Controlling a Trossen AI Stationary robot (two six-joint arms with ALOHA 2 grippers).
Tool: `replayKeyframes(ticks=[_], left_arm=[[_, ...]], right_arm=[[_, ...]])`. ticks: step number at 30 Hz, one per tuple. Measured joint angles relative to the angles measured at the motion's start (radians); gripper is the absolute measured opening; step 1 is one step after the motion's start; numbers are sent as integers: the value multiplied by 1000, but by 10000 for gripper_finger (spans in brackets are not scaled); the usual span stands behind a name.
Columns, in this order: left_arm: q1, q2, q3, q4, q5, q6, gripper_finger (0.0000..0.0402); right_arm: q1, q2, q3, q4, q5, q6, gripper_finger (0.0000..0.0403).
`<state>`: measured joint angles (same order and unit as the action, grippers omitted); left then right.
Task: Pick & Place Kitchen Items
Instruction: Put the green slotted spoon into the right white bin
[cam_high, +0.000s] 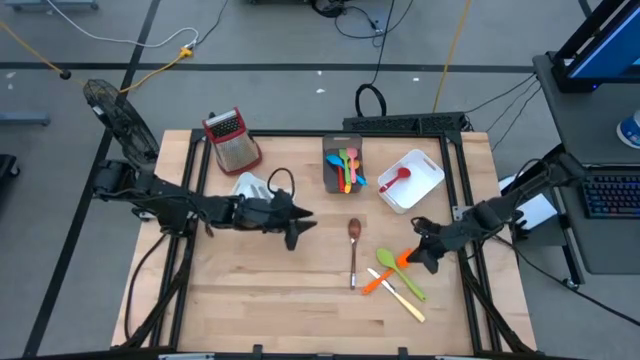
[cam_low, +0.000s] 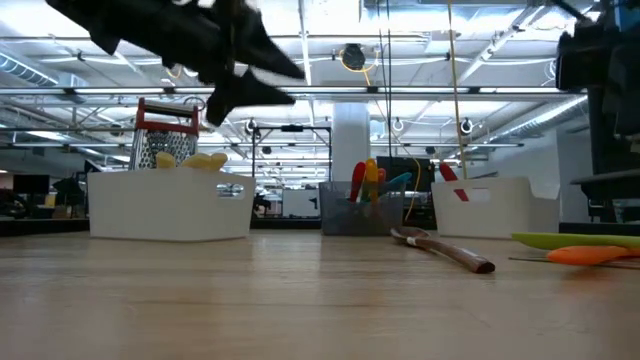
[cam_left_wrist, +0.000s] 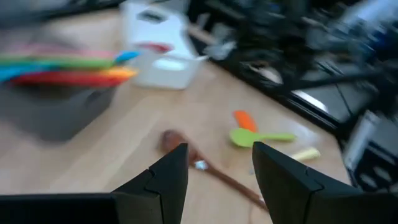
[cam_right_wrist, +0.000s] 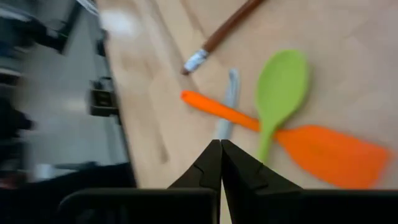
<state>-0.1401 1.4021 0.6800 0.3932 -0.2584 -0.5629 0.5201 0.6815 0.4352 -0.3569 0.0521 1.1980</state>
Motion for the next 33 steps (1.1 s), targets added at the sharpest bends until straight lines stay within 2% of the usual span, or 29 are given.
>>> replayKeyframes(ticks=[3,6,8,13,16,19,22,25,33], left_arm=[[-37,-6,0,36,25,108,182],[-80,-36,0,24,22,136,182],[-105,-64,1,-52,10,137,182],[-169,-165,0,-218,-163,142,182],[-190,-221,-4,-264,-190,212,182],[-199,-296,-54,-254,-141,270,182],[-198,-377,-139,-248,-127,236,182],[-198,-456,-237,-177,-124,214,182],[-195,-663,-444,-36,-72,292,182]], right_arm=[[0,20,98,-175,31,-59,0],[2,56,176,-307,75,-106,0],[6,88,220,-385,98,-133,0],[8,187,280,-497,108,-178,0],[8,250,295,-520,109,-198,0],[8,306,307,-524,107,-213,0],[8,356,341,-552,107,-231,0],[8,397,390,-595,108,-249,0],[4,468,474,-702,131,-205,0]])
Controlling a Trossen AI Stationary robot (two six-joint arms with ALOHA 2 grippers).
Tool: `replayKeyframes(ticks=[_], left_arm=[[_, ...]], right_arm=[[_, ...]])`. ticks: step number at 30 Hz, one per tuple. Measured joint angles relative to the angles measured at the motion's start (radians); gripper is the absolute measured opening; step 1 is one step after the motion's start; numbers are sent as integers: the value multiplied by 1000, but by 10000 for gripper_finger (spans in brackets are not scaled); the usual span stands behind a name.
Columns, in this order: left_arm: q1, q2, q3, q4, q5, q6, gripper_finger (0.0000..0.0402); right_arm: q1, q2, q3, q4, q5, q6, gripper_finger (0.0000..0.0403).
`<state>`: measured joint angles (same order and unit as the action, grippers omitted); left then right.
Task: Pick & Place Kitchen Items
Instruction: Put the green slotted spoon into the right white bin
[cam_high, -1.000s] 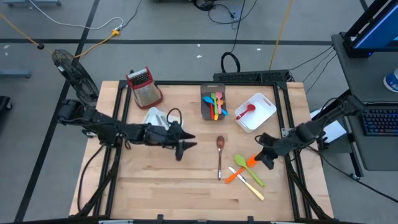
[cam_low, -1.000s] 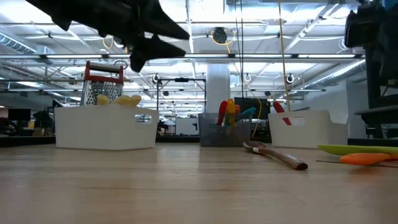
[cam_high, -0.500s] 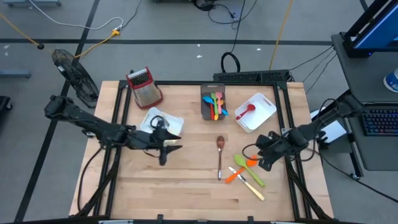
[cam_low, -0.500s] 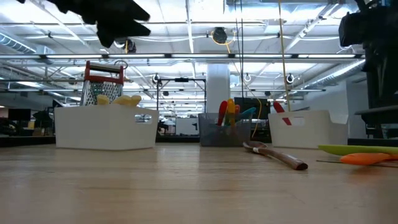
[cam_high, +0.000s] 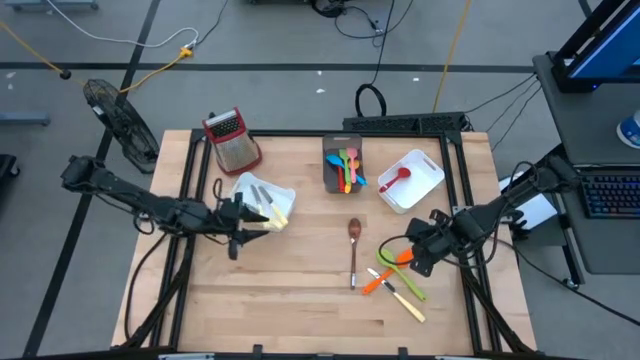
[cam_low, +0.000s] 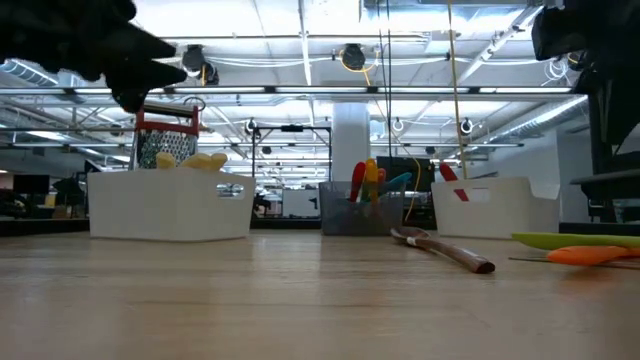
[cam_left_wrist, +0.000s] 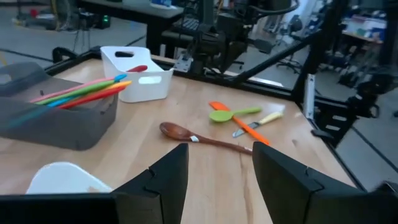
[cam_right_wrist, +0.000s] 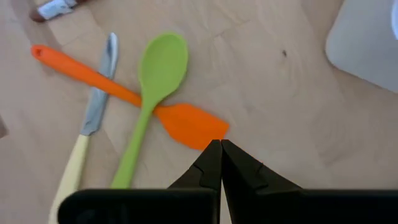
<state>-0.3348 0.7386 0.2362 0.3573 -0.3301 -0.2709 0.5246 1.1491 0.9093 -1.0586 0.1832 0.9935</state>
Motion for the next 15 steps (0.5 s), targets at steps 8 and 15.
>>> replayKeyframes(ticks=[8,15], left_arm=[[0,-192,-110,-46,26,16,182],[0,-327,-129,-171,37,41,182]], right_arm=[[-1,5,0,-77,-1,35,0],[-1,5,0,-69,-4,-73,0]])
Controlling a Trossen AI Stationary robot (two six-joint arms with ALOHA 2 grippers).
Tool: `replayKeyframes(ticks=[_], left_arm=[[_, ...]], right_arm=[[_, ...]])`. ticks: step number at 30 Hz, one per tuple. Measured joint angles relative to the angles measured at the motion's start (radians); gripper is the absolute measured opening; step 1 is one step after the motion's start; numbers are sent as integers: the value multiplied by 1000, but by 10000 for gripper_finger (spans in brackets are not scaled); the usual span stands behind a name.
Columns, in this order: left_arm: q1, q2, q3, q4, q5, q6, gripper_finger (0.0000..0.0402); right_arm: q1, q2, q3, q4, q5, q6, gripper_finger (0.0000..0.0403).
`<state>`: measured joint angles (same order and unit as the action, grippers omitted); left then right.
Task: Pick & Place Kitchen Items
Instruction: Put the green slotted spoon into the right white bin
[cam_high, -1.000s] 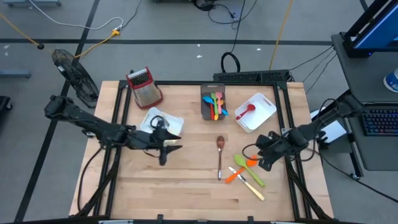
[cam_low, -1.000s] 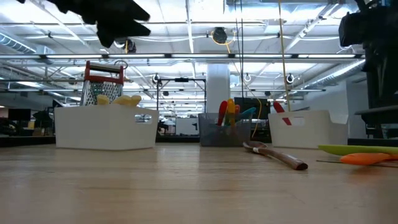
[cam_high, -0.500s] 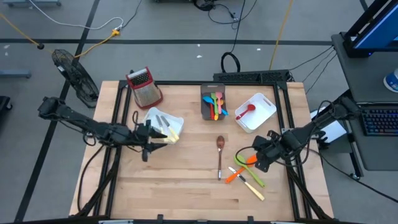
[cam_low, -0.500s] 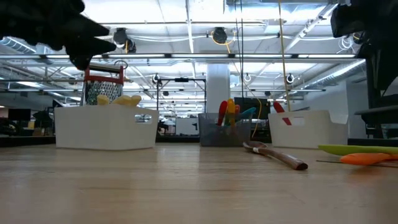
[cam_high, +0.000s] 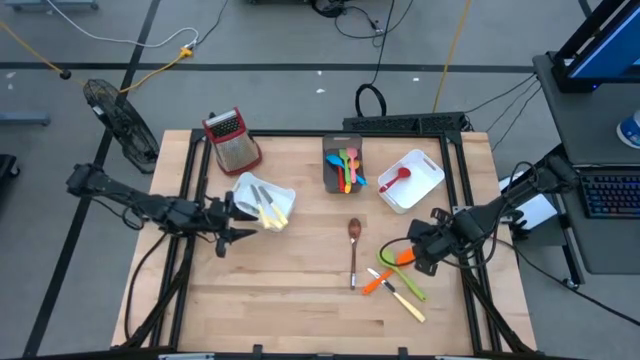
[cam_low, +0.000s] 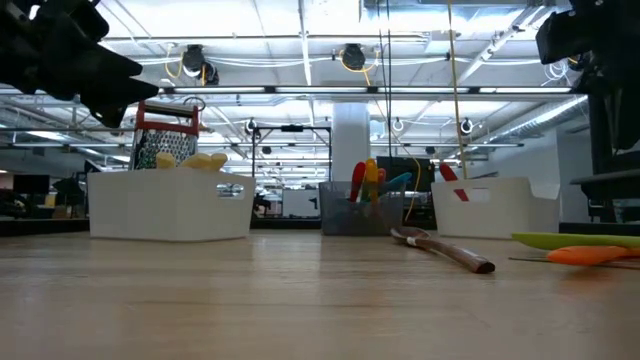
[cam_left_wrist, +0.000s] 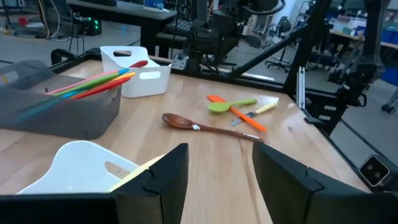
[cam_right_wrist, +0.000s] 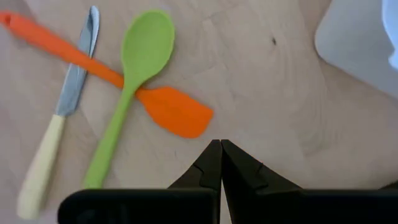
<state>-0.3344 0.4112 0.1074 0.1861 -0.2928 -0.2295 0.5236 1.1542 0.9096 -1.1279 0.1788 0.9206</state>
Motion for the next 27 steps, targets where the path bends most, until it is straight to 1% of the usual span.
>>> replayKeyframes(ticks=[4,8,14,16,19,24,27], left_arm=[[0,-48,0,-45,4,0,182],[0,-61,0,-57,30,-7,182],[0,-59,0,-62,30,-22,182],[0,-59,0,-63,30,-22,182],[0,-59,0,-63,30,-22,182],[0,-59,0,-75,30,-22,182],[0,-59,0,-92,30,-27,182]], right_arm=[[0,0,0,10,-38,-66,0],[0,0,0,33,-80,-69,1],[0,0,-1,141,-106,-66,14],[0,0,-1,176,-107,-66,25],[0,0,-1,214,-142,-38,49],[0,5,-1,253,-231,24,106],[0,19,-1,261,-245,47,139]])
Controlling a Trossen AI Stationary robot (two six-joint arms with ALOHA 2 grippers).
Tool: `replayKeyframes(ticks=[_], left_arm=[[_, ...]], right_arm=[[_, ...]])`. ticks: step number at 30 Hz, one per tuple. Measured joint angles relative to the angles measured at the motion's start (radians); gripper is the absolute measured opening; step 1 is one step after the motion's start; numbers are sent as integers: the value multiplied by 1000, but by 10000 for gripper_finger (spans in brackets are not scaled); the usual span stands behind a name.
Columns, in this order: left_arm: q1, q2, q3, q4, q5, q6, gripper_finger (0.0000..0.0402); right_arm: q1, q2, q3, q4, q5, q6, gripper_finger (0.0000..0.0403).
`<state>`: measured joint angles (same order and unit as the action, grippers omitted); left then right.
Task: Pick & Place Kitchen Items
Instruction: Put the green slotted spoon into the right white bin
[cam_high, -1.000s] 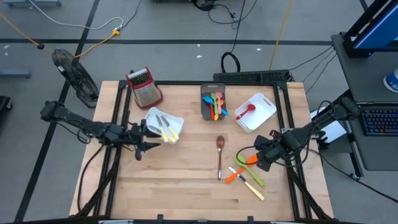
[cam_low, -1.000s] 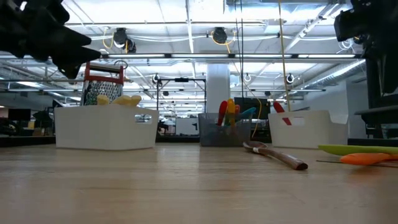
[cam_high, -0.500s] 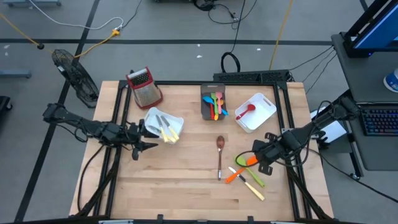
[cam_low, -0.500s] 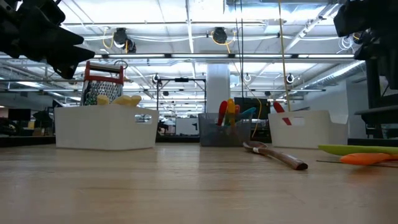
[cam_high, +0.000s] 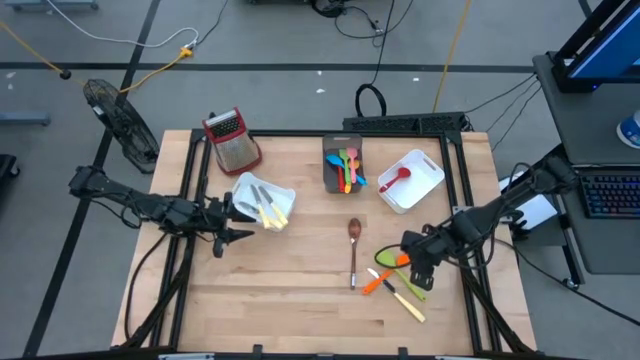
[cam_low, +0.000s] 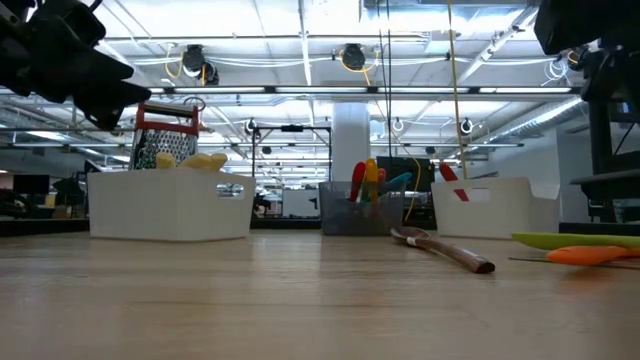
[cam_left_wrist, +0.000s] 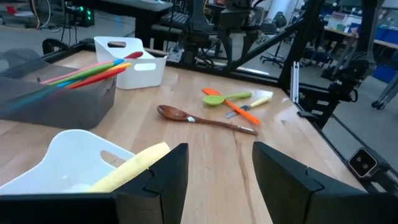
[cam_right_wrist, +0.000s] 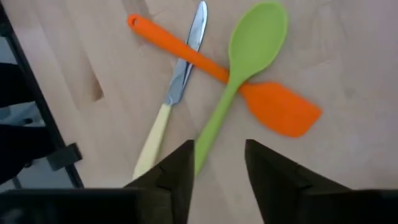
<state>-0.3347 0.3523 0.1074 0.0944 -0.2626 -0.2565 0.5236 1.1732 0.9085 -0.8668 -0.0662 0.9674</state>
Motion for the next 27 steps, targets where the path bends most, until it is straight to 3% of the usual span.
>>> replayKeyframes(ticks=[5,10,21,27], left_arm=[[0,1,0,-5,0,-9,182],[0,1,0,-20,0,20,182],[0,1,0,-26,-4,27,182],[0,1,0,-26,-4,36,182]], right_arm=[[0,71,0,49,-95,1,174],[0,166,0,86,-167,-3,178],[-24,211,-1,144,-169,140,165],[-24,211,-22,152,-115,211,165]])
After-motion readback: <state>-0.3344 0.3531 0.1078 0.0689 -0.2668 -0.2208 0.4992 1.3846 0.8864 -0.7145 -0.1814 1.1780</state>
